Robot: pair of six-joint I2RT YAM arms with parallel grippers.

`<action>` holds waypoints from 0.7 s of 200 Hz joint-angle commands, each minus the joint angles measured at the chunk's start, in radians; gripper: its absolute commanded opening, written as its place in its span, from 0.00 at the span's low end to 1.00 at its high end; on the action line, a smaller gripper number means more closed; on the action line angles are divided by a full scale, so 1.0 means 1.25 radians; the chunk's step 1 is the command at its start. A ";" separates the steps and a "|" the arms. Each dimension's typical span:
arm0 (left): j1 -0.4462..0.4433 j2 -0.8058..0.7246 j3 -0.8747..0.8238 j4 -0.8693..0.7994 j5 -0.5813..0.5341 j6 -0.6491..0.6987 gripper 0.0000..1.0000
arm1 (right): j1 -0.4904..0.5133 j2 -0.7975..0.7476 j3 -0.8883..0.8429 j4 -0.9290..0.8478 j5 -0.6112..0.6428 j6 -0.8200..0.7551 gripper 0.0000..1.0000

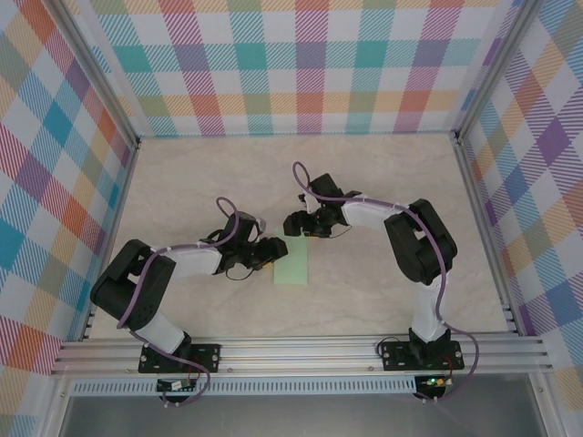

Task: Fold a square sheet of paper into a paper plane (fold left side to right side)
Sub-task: Third fold the triangle at the center of the table.

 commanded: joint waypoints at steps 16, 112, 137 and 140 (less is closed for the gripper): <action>-0.008 -0.007 0.010 -0.006 -0.002 0.004 0.41 | 0.004 0.013 -0.009 -0.013 0.004 -0.027 0.77; -0.019 0.016 -0.003 -0.015 -0.013 0.010 0.06 | 0.004 -0.092 -0.034 0.015 0.052 -0.098 0.87; -0.024 0.019 0.004 -0.005 -0.010 -0.006 0.00 | 0.007 -0.205 -0.119 0.043 0.083 -0.143 0.90; -0.025 0.019 0.006 -0.006 -0.009 -0.008 0.00 | 0.007 -0.220 -0.132 0.045 0.086 -0.151 0.90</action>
